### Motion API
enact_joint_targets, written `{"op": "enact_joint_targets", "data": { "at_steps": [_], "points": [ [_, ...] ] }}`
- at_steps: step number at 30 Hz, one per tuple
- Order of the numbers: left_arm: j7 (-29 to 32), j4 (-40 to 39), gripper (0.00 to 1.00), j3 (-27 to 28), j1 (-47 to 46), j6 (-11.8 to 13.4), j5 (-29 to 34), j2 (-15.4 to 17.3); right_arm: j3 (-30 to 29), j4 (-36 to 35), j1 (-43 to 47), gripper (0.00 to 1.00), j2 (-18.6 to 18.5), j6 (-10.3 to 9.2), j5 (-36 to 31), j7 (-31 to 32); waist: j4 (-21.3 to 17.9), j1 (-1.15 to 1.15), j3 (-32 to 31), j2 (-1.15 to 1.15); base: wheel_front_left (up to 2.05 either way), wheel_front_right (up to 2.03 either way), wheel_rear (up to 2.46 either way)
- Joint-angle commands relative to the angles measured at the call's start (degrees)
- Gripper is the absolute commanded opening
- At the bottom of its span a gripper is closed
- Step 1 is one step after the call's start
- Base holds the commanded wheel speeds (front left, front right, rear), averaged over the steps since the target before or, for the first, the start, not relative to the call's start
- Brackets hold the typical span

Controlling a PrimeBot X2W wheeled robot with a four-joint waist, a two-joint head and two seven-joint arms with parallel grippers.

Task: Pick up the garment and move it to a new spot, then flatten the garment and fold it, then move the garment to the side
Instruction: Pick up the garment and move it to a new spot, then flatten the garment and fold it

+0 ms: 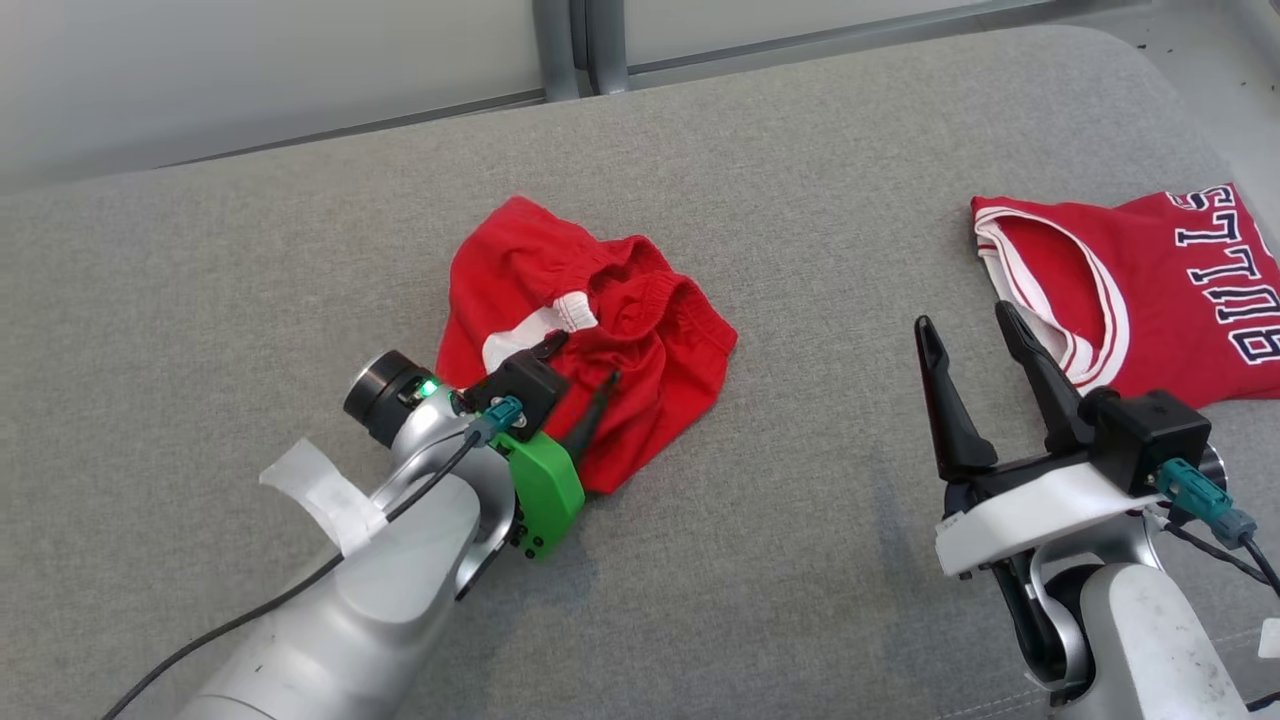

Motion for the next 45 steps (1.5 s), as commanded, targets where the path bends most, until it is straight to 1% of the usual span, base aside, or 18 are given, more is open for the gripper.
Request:
{"op": "enact_joint_targets", "data": {
  "at_steps": [1,6,10,17,27,30,34,36,39,42,43,45],
  "points": [
    [-0.36,0.09,1.0,0.29,0.91,0.42,-0.25,-0.2,-0.03,0.03,0.48,1.0,-0.07,0.0,0.15,0.21,0.73,0.0,-0.81,0.61,0.0,0.0,0.0],
    [-0.94,-0.85,1.0,1.7,2.52,1.07,-1.58,-1.72,-0.23,0.0,1.3,1.0,-0.07,0.0,0.12,0.59,2.17,0.0,-2.63,0.61,0.0,0.0,0.0],
    [-1.02,-3.82,1.0,4.19,4.44,2.66,-2.82,-2.01,-0.49,-0.02,2.2,1.0,-0.06,0.0,0.35,0.82,3.57,0.0,-4.2,0.61,0.0,0.0,0.0],
    [-1.01,-12.64,1.0,9.82,10.8,6.05,-3.63,-0.6,-0.48,0.28,3.3,1.0,-0.07,0.0,0.26,1.83,7.19,0.0,-5.47,0.61,0.0,0.0,0.0],
    [-0.95,-23.08,1.0,16.88,20.36,10.24,-3.83,1.1,0.72,2.23,-0.13,1.0,-0.09,0.0,-0.77,3.42,13.51,0.0,-4.83,0.61,0.0,0.0,0.0],
    [-0.96,-25.81,1.0,19.18,23.21,11.12,-3.79,1.48,0.97,4.37,-1.88,1.0,-0.09,0.0,-1.01,3.82,15.03,0.0,-4.78,0.61,0.0,0.0,0.0],
    [-0.95,-29.2,1.0,21.69,27.15,11.83,-3.47,1.75,1.15,8.98,-4.62,1.0,-0.08,0.0,-1.34,4.45,17.13,0.0,-4.74,0.61,0.0,0.0,0.0],
    [-0.96,-29.96,1.0,22.1,28.01,11.85,-3.37,1.73,1.43,10.35,-5.34,1.0,-0.08,0.0,-0.92,4.66,17.69,0.0,-4.71,0.61,0.0,0.0,0.0],
    [-0.96,-31.31,1.0,22.91,30.32,11.74,-3.25,1.44,2.11,14.23,-7.81,1.0,-0.1,0.0,0.68,5.2,19.56,0.0,-4.41,0.61,0.0,0.0,0.0],
    [-0.95,-32.04,1.0,23.53,31.81,11.6,-2.83,0.81,2.36,18.31,-10.52,1.0,-0.26,0.0,-0.02,5.63,21.56,0.0,-4.03,0.61,0.0,0.0,0.0],
    [-0.95,-32.31,1.0,23.75,32.39,11.41,-2.46,0.38,2.47,20.9,-12.28,1.0,-0.66,0.0,-0.11,5.87,22.86,0.0,-3.71,0.61,0.0,0.0,0.0],
    [-0.95,-32.32,1.0,23.88,32.67,10.97,-2.02,0.05,2.65,23.5,-13.88,1.0,-1.25,0.0,0.0,6.21,24.15,0.0,-3.36,0.61,0.0,0.0,0.0]
  ]
}}
